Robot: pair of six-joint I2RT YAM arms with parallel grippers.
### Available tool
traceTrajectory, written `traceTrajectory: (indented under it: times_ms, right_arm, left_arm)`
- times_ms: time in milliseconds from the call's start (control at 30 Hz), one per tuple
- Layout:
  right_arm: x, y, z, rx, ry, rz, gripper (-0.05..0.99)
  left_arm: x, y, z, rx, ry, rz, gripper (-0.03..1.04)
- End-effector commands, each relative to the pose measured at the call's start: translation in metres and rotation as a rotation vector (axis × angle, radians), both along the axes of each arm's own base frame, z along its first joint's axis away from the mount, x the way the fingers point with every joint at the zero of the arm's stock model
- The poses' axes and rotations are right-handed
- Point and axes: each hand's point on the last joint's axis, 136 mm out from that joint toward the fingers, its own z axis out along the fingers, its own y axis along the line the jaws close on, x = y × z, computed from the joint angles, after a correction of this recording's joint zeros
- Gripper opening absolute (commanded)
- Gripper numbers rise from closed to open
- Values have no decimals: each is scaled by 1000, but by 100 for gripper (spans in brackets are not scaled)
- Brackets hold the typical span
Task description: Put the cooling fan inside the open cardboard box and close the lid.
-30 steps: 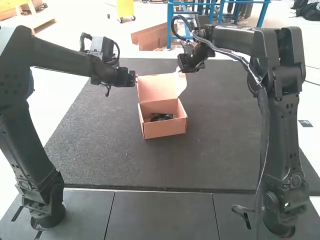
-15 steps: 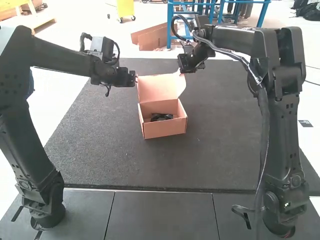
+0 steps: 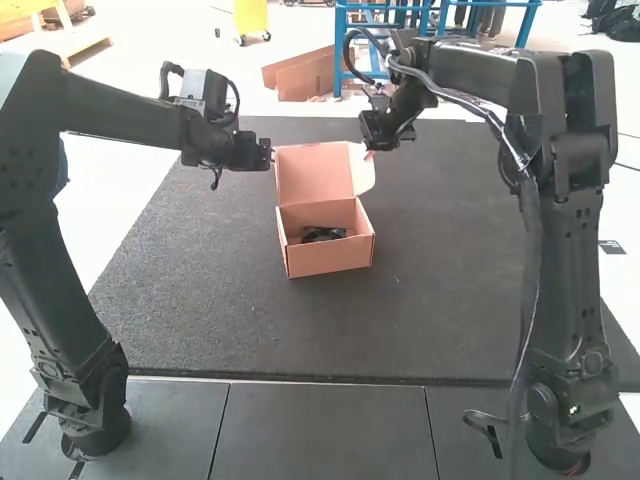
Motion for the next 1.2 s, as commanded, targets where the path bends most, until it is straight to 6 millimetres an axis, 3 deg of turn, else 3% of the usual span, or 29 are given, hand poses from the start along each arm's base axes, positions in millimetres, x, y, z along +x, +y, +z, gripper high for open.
traceTrajectory:
  times_ms: [0,367,767,1167]
  right_arm:
    - [-13,8,-5,-9,33,38,-1]
    - [-25,14,-3,14,76,41,-1]
    - [-50,27,-2,41,130,57,-1]
    - [-69,17,-7,31,173,34,-1]
  left_arm:
    - [6,-6,19,-17,-37,-10,97]
    - [-7,-25,17,1,2,-63,97]
    - [-16,-26,21,10,15,-74,97]
    - [-29,-28,19,26,44,-93,97]
